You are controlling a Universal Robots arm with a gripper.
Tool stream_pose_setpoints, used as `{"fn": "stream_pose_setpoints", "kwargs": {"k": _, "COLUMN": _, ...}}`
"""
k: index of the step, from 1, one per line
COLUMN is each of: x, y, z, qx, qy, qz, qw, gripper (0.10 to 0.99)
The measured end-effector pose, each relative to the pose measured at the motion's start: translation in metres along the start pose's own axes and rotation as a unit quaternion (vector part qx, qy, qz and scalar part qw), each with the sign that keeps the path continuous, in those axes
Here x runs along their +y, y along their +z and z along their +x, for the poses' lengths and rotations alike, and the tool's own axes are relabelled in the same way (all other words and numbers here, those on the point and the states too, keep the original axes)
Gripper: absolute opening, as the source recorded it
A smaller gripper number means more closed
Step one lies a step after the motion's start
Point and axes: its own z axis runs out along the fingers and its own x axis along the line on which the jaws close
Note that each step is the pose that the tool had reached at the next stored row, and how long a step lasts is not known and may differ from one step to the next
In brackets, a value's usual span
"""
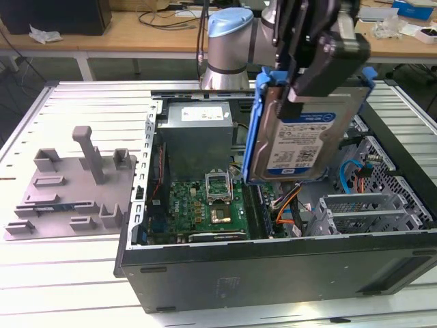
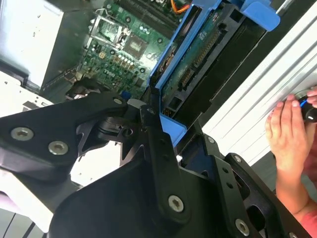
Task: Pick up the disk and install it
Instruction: 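Insert the disk into the insertion slot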
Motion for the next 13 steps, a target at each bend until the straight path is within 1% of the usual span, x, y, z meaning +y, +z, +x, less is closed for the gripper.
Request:
{"fn": "stream_pose_setpoints", "kwargs": {"k": 1, "x": -0.0032, "y": -0.0003, "z": 0.0012, "qx": 0.0000, "qy": 0.000, "qz": 0.0000, "qw": 1.0000, "gripper": 0.369}}
{"fn": "stream_pose_setpoints", "kwargs": {"k": 2, "x": -0.0087, "y": -0.0007, "z": 0.0030, "qx": 0.0000, "qy": 0.000, "qz": 0.0000, "qw": 1.0000, "gripper": 0.369}}
{"fn": "stream_pose_setpoints", "kwargs": {"k": 6, "x": -0.0224, "y": -0.0017, "z": 0.0072, "qx": 0.0000, "qy": 0.000, "qz": 0.0000, "qw": 1.0000, "gripper": 0.369}}
{"fn": "stream_pose_setpoints", "kwargs": {"k": 8, "x": -0.0320, "y": -0.0025, "z": 0.0098, "qx": 0.0000, "qy": 0.000, "qz": 0.0000, "qw": 1.0000, "gripper": 0.369}}
{"fn": "stream_pose_setpoints", "kwargs": {"k": 13, "x": -0.0469, "y": -0.0035, "z": 0.0135, "qx": 0.0000, "qy": 0.000, "qz": 0.0000, "qw": 1.0000, "gripper": 0.369}}
